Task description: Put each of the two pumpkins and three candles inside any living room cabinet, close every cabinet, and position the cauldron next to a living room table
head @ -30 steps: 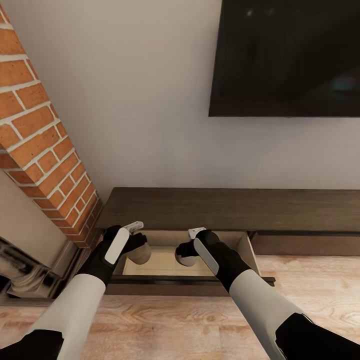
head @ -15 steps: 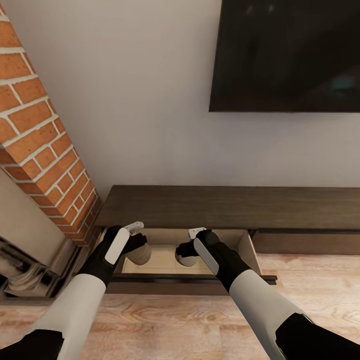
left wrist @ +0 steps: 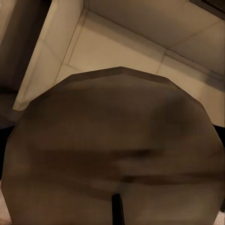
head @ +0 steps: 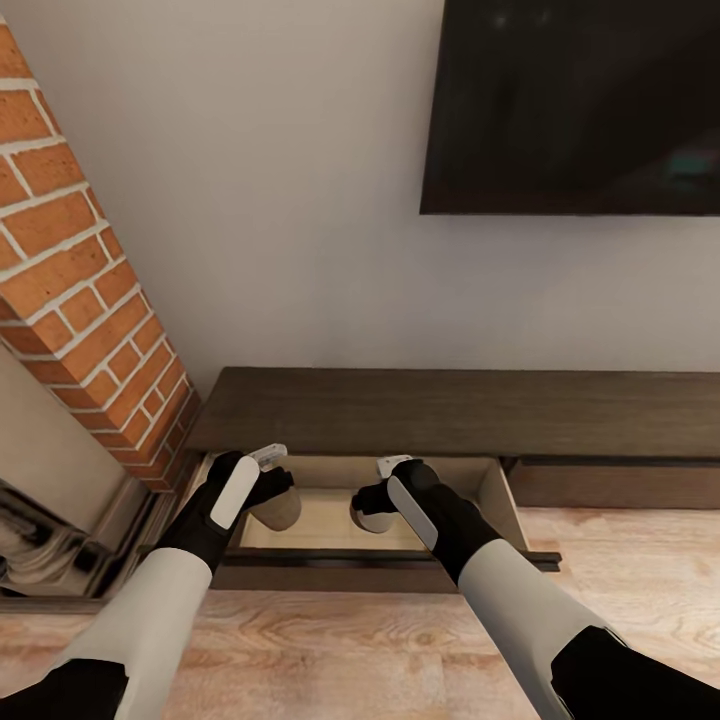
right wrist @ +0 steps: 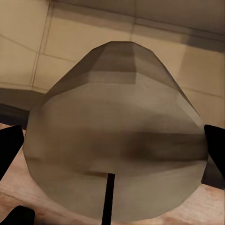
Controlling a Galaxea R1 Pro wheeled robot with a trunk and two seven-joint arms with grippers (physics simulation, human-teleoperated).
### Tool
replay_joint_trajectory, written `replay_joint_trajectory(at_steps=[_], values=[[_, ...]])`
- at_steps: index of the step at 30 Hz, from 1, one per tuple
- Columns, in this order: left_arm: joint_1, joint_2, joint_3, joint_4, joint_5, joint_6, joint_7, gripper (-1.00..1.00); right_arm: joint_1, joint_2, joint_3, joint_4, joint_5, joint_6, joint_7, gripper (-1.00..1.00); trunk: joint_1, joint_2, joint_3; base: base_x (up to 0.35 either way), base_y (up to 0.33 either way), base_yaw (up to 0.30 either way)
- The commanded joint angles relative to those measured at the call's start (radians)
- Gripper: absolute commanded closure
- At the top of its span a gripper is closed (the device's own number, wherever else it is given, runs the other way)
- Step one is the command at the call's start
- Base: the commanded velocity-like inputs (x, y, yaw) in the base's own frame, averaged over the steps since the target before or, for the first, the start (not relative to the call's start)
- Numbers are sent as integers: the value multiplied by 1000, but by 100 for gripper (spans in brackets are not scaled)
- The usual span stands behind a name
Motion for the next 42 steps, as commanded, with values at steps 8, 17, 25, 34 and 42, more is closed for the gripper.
replay_joint_trajectory(at_steps=[8,17,25,34,42], values=[[0,0,0,0,-1,0,0,100,0,0,0,3,-3,0,0,100,31,-56,-25,22,0,0],[0,0,0,0,-2,-2,2,100,0,1,0,3,-3,-1,0,100,65,-119,-53,0,0,0],[0,-2,-62,0,-4,-9,4,100,0,2,1,7,-4,-51,-3,100,96,-175,-78,0,0,0],[0,-1,-139,-1,-4,-74,117,100,0,2,20,11,-5,-63,-10,100,130,-238,-107,0,0,0],[0,-2,-141,0,-4,-144,154,100,0,3,23,11,-5,-63,-11,100,161,-294,-132,0,0,0]])
